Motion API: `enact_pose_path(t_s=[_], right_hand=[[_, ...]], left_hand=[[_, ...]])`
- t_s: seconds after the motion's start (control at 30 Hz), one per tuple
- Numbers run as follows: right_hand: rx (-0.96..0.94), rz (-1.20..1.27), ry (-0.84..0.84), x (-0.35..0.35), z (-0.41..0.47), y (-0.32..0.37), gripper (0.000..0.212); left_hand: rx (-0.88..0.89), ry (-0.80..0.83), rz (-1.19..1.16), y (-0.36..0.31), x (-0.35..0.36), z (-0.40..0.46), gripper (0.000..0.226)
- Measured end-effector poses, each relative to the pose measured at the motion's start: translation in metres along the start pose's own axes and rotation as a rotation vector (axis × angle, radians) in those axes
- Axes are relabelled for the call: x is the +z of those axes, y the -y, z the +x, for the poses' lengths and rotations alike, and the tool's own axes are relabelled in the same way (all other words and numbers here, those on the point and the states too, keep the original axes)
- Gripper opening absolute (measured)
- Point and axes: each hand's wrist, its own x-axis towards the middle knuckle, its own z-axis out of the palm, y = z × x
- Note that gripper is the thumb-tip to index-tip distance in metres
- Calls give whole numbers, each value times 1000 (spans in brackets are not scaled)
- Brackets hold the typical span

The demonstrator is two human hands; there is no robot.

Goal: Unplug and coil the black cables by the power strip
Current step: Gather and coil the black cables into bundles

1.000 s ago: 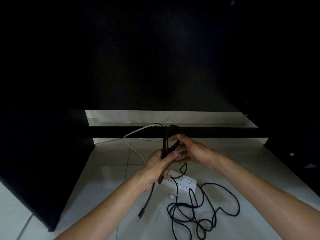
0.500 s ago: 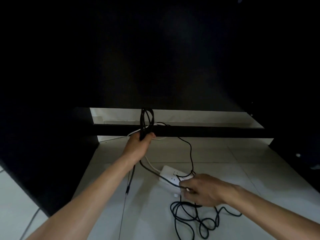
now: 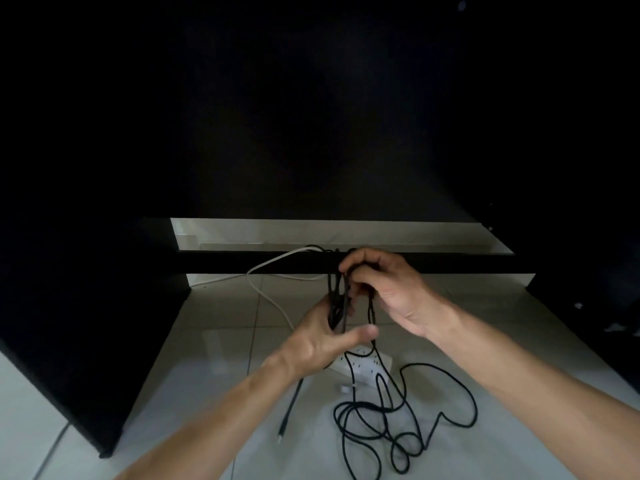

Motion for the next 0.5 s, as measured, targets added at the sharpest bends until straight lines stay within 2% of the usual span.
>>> enact_pose_path(t_s=[0.07, 0.13, 0.2, 0.27, 0.33, 0.4, 0.43, 0.5], right_hand=[[57, 232, -4, 2, 2, -1, 26], [74, 300, -31, 2, 4, -2, 25], [70, 314, -72, 1, 7, -3, 24], [63, 235, -158, 0, 9, -1, 21], [63, -7, -293, -4, 14, -2, 19], [108, -165, -356, -10, 17, -4, 25], [158, -152, -329, -12, 18, -5, 30], [265, 31, -179, -16, 17, -5, 35]], left_hand=[[10, -38, -1, -5, 3, 3, 55], [28, -48, -38, -4, 4, 7, 39], [21, -41, -63, -6, 3, 8, 33], [38, -20, -106, -10, 2, 9, 27], [39, 6, -132, -16, 0, 8, 27], [19, 43, -144, -18, -2, 7, 29], [10, 78, -157, -18, -3, 6, 29], [-36, 174, -228, -19, -4, 4, 28]])
